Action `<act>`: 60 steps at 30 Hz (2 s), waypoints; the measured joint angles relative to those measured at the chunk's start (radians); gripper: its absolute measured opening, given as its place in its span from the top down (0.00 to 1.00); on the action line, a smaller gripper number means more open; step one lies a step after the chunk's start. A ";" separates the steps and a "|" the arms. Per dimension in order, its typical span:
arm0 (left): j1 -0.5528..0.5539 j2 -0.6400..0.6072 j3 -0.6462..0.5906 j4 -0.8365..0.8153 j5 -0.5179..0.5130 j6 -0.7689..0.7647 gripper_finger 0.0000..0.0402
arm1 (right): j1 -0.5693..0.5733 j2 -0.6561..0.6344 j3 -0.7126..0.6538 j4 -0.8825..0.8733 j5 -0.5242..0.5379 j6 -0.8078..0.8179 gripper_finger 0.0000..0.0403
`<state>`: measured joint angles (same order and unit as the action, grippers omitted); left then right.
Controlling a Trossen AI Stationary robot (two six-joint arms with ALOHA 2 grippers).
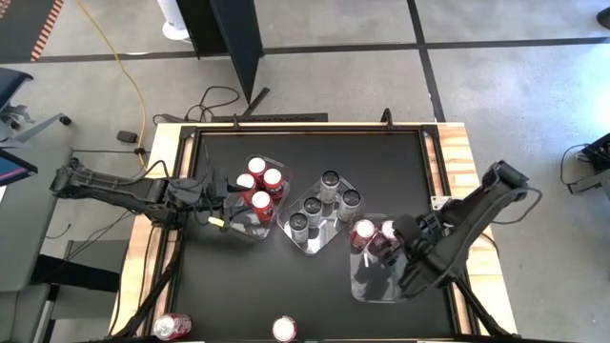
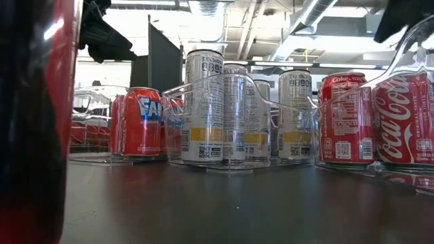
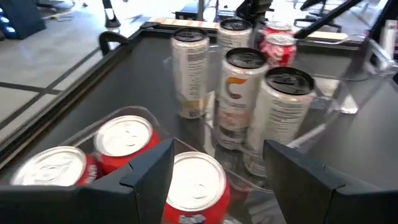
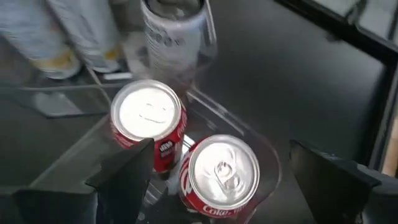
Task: Sort soda cans
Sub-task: Put the red soda can into the right transparent bin
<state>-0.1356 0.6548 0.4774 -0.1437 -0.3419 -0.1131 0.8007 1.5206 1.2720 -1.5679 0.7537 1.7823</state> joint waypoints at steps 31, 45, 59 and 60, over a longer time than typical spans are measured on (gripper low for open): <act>-0.090 0.000 0.000 -0.017 0.128 -0.023 0.40 | -0.119 0.183 0.084 1.325 -0.275 -1.593 0.02; -0.090 0.000 0.000 -0.041 0.188 -0.033 0.40 | -0.145 0.586 0.520 1.226 -0.446 -1.607 0.01; -0.090 0.000 0.000 -0.055 0.207 -0.028 0.40 | -0.161 0.764 0.722 1.140 -0.449 -1.535 0.01; -0.090 0.000 0.000 -0.055 0.206 -0.030 0.40 | -0.167 0.771 0.723 1.143 -0.446 -1.526 0.01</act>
<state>-0.2260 0.6544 0.4770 -0.1986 -0.1356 -0.1429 0.6340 2.2912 1.9945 -0.4254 0.3082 0.2562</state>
